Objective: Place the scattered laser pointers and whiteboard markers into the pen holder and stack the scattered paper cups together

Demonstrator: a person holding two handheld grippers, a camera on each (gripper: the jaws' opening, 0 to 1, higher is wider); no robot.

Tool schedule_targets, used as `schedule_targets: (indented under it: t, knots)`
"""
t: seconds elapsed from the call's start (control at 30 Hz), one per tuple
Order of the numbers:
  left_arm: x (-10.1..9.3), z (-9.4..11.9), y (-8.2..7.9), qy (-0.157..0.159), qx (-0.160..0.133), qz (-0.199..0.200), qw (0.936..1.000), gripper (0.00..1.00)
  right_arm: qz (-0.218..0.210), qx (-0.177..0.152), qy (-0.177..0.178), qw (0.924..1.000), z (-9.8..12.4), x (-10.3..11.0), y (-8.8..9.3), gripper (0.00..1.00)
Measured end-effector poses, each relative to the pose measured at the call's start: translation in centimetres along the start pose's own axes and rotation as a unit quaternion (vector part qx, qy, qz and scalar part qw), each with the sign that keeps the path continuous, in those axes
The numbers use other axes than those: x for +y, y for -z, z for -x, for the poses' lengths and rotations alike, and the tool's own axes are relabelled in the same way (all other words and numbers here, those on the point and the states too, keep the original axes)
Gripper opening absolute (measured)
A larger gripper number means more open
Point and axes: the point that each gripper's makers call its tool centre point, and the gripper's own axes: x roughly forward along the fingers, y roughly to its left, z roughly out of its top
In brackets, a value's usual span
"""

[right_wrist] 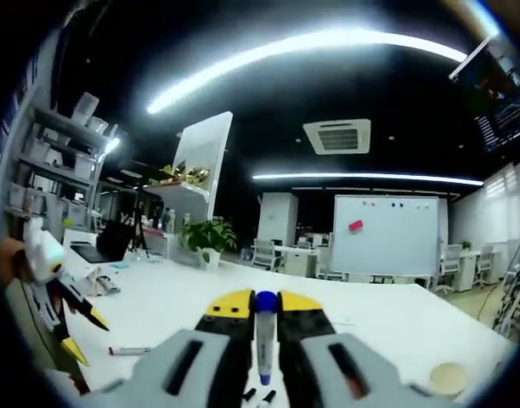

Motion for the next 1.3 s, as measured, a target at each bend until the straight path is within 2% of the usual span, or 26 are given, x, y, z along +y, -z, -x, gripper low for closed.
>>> schedule_targets:
  t: [0.2, 0.33, 0.67, 1.0, 1.3]
  knots:
    - [0.0, 0.1, -0.1, 0.0, -0.003, 0.0, 1.0, 0.61, 0.007, -0.016, -0.014, 0.9997, -0.1, 0.5, -0.7, 0.1]
    - [0.0, 0.1, 0.0, 0.0, -0.003, -0.001, 1.0, 0.61, 0.009, -0.027, -0.025, 0.9993, -0.2, 1.7, -1.5, 0.1]
    - [0.1, 0.2, 0.0, 0.0, -0.007, 0.002, 1.0, 0.61, 0.016, -0.045, -0.047, 0.9977, -0.5, 3.1, -2.3, 0.1]
    - [0.1, 0.2, 0.1, 0.001, -0.007, 0.001, 1.0, 0.61, -0.006, -0.039, -0.079, 0.9961, -0.9, 4.6, -1.3, 0.1]
    - [0.2, 0.3, 0.2, -0.001, -0.005, 0.001, 1.0, 0.61, -0.022, -0.032, -0.093, 0.9949, -1.1, 5.3, -0.4, 0.1]
